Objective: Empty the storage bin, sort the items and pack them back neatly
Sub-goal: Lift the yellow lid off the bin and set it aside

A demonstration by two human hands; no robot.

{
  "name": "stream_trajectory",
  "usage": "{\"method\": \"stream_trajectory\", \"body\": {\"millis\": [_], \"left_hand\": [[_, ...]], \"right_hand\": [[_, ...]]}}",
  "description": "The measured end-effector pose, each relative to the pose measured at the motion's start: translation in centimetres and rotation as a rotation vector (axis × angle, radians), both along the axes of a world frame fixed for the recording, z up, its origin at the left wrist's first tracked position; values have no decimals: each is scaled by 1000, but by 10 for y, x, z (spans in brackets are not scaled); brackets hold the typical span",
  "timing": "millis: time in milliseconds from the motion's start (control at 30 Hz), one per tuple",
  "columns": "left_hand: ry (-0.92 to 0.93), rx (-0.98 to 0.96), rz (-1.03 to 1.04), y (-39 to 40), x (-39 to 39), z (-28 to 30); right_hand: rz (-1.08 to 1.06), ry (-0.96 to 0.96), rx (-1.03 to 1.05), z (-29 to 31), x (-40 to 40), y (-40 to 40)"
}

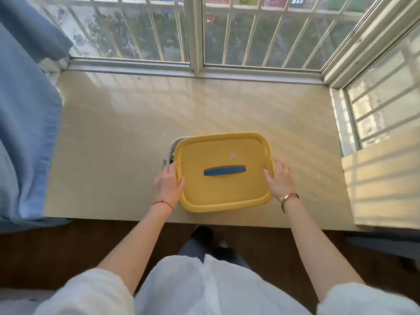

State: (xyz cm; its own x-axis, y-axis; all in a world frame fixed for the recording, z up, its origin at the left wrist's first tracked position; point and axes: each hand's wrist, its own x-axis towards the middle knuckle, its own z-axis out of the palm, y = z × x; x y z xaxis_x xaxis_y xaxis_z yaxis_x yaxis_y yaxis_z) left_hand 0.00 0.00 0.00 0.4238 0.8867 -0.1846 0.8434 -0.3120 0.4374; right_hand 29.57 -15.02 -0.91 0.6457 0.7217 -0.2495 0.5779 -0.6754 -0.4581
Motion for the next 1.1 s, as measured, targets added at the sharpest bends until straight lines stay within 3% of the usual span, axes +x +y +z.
{"method": "stream_trajectory", "body": {"millis": [267, 667, 1100], "left_hand": [[-84, -302, 186, 4, 10, -19], [-166, -158, 66, -28, 53, -4], [-192, -221, 32, -179, 200, -15]], "right_hand": [[-140, 111, -59, -16, -5, 7], [-278, 69, 84, -7, 19, -70], [-330, 33, -6, -3, 142, -244]]}}
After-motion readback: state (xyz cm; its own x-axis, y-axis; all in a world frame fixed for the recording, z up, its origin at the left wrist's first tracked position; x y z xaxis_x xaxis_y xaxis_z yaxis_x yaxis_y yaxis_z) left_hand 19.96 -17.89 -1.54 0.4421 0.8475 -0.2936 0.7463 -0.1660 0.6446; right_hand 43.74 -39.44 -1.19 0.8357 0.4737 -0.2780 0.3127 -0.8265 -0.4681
